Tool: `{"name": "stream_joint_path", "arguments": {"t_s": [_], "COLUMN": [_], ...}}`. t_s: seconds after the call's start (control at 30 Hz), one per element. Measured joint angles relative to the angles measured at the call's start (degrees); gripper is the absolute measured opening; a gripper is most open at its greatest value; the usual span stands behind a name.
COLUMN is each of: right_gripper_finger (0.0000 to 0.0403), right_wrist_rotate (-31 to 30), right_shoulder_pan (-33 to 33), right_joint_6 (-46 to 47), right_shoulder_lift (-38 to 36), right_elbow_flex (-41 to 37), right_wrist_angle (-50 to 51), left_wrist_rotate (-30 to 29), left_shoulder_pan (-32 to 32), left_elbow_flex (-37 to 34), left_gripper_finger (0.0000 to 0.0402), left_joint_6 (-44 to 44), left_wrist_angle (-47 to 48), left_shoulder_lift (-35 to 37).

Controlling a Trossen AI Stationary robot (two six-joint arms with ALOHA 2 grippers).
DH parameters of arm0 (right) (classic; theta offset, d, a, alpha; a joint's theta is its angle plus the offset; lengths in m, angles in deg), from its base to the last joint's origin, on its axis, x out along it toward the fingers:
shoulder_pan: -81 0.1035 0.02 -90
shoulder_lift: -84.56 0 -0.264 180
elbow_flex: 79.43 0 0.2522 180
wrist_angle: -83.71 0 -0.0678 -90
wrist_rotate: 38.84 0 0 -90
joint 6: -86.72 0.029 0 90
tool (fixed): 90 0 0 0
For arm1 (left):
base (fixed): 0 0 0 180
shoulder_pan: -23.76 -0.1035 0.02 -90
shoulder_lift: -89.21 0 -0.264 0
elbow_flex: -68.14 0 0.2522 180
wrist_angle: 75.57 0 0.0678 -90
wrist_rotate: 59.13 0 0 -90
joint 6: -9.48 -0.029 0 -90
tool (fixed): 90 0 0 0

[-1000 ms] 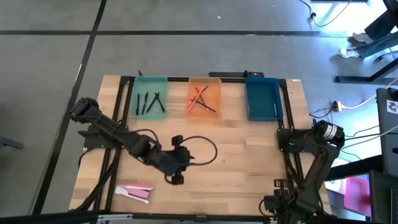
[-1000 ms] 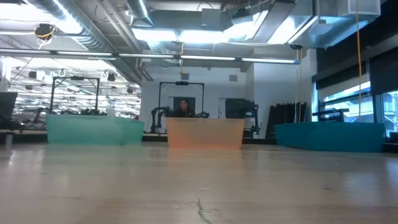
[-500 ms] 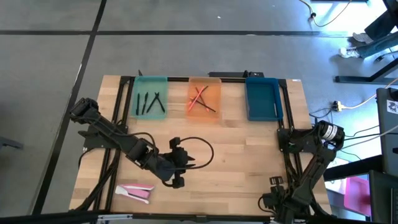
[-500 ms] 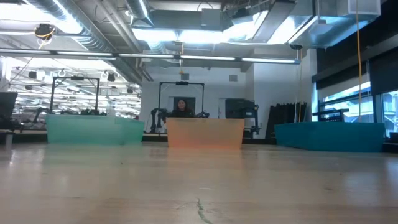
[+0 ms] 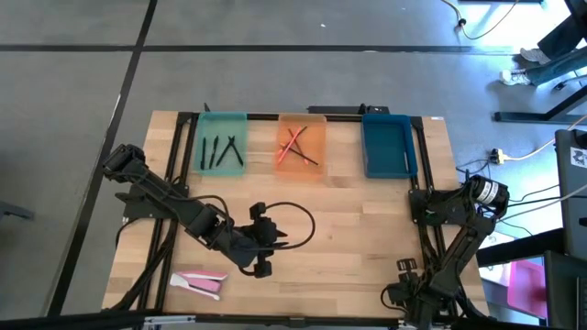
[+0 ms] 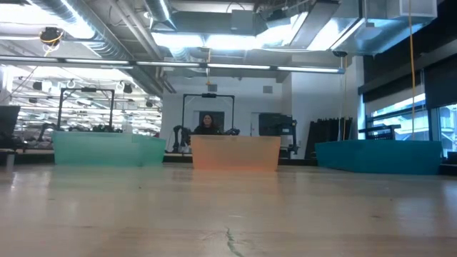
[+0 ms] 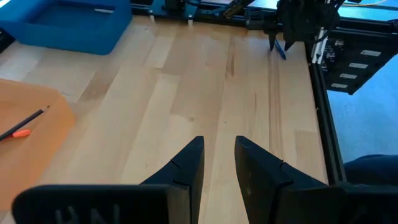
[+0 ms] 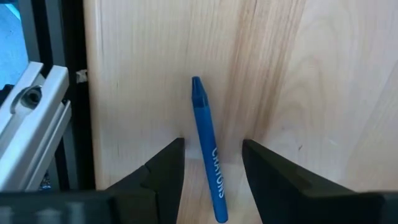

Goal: Sort crayons/erasers/pens/pencils in bins
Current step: Put the blue crayon into the blue bin

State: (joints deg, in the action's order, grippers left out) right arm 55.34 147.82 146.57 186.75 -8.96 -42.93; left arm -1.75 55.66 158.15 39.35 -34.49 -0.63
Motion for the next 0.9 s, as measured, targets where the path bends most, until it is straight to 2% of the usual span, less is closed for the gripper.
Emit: {"name": "stream_joint_path", "arguments": {"t_s": [0.27, 0.7, 0.9], "right_gripper_finger": [0.016, 0.0059, 0.0032], "right_wrist_rotate": [-0.05, -2.56, -2.62], "right_shoulder_pan": [-0.02, -0.06, -0.13], "right_joint_6": [0.0, -0.34, -0.1], "right_shoulder_lift": [0.12, 0.26, 0.3], "right_elbow_flex": [-0.04, -0.11, -0.13], "right_wrist_angle": [-0.05, 1.17, 1.3], "left_wrist_rotate": [0.04, 0.13, 0.16], "left_shoulder_pan": [0.0, 0.0, 0.0], "left_elbow_flex": [0.0, 0.0, 0.0], "left_gripper_finger": [0.0082, 0.0082, 0.0082], "left_joint_6": [-0.26, -0.44, -0.44], "left_wrist_angle": [0.04, 0.09, 0.11], "left_shoulder_lift": [-0.02, -0.02, -0.02]}}
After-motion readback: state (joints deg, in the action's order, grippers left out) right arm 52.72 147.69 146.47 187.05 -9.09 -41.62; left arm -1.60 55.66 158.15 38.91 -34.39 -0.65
